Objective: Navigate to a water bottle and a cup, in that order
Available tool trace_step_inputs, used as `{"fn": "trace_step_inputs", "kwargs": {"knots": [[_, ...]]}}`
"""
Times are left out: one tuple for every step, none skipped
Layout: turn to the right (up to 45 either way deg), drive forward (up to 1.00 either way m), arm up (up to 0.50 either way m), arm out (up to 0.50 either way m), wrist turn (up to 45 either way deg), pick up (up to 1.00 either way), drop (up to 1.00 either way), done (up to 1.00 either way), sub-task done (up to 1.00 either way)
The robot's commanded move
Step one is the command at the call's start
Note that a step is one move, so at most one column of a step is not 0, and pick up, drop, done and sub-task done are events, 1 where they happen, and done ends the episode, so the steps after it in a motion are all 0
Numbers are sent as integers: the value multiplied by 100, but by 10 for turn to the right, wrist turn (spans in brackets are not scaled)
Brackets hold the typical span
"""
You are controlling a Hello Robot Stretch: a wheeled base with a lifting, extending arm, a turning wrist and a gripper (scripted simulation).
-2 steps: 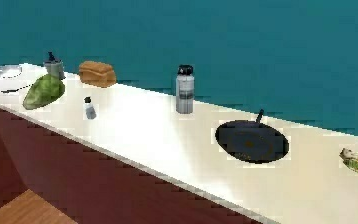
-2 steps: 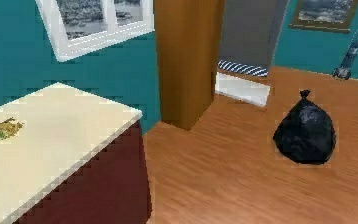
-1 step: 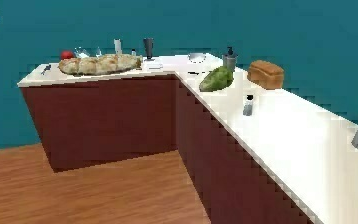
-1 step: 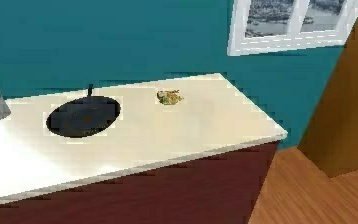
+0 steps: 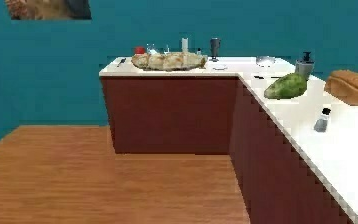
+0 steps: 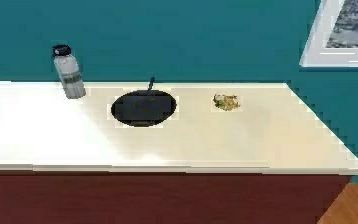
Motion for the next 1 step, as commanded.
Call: {"fn": "trace_step_inputs", "kwargs": {"knots": [[0, 100, 0, 0, 0, 0, 0, 0, 0]]}}
